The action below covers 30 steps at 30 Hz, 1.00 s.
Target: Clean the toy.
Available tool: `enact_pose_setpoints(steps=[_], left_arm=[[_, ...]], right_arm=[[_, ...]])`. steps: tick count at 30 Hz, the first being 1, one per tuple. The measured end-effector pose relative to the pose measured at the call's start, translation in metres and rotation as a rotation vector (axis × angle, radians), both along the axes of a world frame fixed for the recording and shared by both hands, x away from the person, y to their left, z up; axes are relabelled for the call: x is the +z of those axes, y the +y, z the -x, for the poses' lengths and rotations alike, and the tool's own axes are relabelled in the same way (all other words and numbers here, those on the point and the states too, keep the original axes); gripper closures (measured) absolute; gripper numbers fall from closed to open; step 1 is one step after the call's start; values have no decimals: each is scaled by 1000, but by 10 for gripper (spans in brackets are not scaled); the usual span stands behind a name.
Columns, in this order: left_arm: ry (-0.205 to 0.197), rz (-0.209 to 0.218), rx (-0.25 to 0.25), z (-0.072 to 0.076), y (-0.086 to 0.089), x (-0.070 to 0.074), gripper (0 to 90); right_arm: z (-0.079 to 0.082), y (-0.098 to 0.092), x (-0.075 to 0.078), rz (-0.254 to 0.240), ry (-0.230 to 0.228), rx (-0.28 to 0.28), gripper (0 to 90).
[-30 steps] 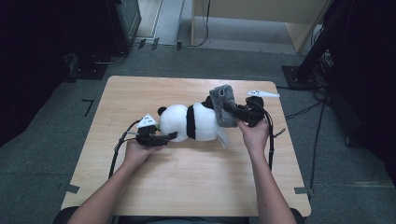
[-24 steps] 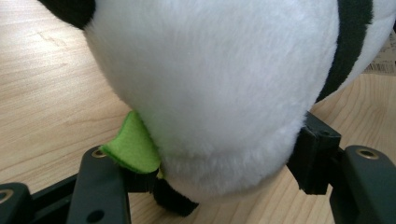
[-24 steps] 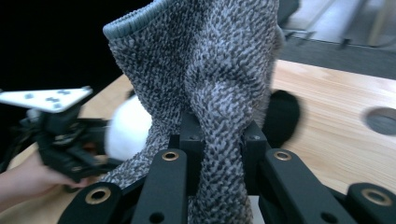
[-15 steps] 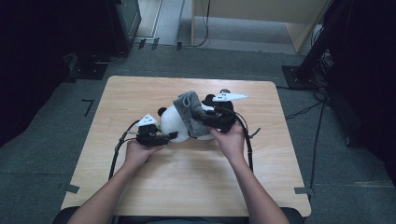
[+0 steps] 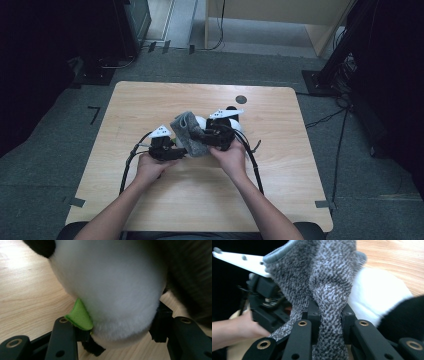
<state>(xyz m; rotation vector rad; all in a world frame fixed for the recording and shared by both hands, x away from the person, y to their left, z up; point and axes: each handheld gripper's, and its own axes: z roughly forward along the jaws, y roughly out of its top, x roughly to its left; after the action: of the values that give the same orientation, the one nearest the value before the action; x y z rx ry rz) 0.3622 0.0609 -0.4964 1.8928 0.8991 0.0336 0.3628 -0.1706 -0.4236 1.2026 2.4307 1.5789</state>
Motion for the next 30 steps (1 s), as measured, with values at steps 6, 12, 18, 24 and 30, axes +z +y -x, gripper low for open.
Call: enact_pose_setpoints(steps=[6,12,18,24,30], left_arm=[[25,6,12,-4,2,-2,454],[36,-7,16,-7,2,-2,454],[50,-14,13,-10,4,-1,454],[58,-20,4,-12,5,0,455],[59,-20,-1,-14,5,1,454]], right_arm=[[-4,0,-8,28,-22,-20,761],[-5,-4,-7,69,-38,-32,756],[-8,-19,-4,82,-33,-69,760],[-9,-31,2,97,-40,-92,769],[-10,-46,9,96,-45,-118,772]])
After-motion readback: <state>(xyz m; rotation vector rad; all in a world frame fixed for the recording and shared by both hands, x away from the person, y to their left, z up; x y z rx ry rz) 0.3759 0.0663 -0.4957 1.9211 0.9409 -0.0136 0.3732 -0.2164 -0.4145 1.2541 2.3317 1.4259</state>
